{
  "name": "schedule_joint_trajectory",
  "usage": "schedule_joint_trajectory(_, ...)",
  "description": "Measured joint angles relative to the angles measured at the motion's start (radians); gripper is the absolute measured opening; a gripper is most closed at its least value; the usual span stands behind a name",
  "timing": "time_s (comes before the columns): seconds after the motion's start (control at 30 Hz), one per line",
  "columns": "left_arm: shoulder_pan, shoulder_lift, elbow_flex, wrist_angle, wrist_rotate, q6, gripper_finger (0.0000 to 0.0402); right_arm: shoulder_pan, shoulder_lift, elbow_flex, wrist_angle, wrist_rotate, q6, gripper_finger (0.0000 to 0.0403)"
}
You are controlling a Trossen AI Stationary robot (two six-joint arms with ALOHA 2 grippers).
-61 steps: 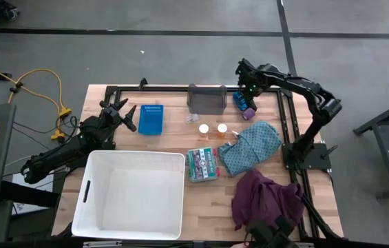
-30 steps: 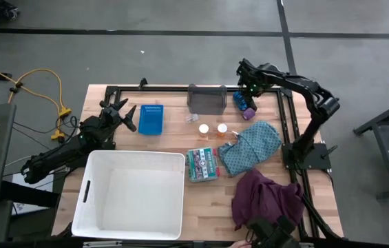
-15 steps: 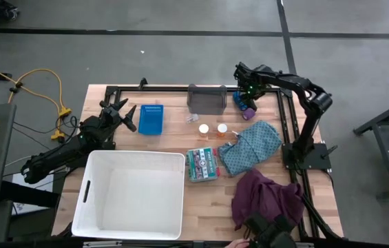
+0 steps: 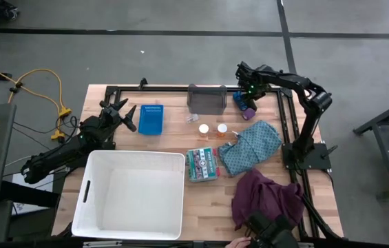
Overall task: Pick & place medical supplies in basket/bin
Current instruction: Put the black bandage into the black bin
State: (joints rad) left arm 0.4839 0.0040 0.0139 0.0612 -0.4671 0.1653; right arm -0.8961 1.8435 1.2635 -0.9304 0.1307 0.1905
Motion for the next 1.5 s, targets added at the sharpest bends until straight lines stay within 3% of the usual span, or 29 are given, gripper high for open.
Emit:
schedule_joint_trajectory(0.47,0.0,0.0,0.0,0.0,-0.003,0.0,0.0216,-0.033,0.0,-0.116,0.188,-0.039,-0.022,0.0211)
schedule_joint_trajectory(0.93,0.0,0.0,0.0,0.0,-0.002,0.0,0.0216,-0.036,-0.001,-0.13,0.218,-0.057,-0.03,0.021)
schedule_joint_trajectory(1.33,0.0,0.0,0.0,0.0,-0.002,0.0,0.0216,-0.036,-0.001,-0.13,0.213,-0.051,-0.018,0.013)
schedule_joint_trajectory(1.5,0.0,0.0,0.0,0.0,0.001,0.0,0.0216,-0.036,-0.001,-0.13,0.211,-0.051,-0.005,0.0117)
